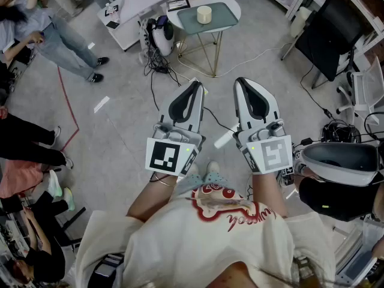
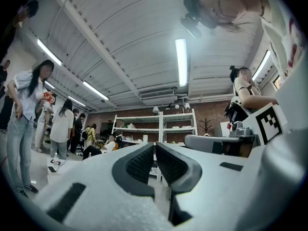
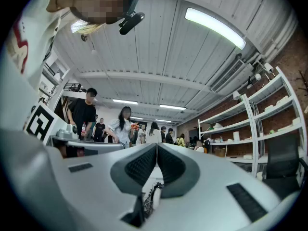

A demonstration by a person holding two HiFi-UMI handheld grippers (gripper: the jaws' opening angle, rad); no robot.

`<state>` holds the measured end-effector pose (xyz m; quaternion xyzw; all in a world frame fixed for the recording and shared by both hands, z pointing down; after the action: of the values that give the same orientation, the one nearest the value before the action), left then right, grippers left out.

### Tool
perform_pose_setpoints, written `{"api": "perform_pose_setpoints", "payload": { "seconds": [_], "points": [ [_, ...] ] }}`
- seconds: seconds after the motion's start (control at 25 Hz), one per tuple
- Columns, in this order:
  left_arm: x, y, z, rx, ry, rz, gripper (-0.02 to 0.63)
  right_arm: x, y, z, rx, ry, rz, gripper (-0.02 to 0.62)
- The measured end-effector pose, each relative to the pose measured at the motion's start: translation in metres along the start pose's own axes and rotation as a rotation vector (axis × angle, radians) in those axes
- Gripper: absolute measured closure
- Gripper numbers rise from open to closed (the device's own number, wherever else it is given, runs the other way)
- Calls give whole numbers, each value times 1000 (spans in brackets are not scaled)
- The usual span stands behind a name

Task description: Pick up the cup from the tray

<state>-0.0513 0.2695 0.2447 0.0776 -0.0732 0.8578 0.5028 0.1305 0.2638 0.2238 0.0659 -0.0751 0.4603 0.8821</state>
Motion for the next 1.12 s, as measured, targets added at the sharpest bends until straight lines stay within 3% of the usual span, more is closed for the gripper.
{"api": "perform_pose_setpoints", "payload": {
  "seconds": [0.64,1.12],
  "points": [
    [2,0,-1,-4,-1,-14,580,0,-2,-2,-40,-44,2,569],
    [-26,-5,12,-15,14,-42,580,-18,-30,8,-36,2,9,569]
  ]
}}
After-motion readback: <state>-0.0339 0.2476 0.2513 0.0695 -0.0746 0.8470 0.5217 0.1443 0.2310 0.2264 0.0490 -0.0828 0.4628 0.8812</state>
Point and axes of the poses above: the fingertips, and each gripper's own axes: x backward along the fingers, y to its left, z out of its underside, the point moved 9 cm from there along x, backward along the fingers, and after that the axes turned 4 degrees about -x, right-handed, at the moved point
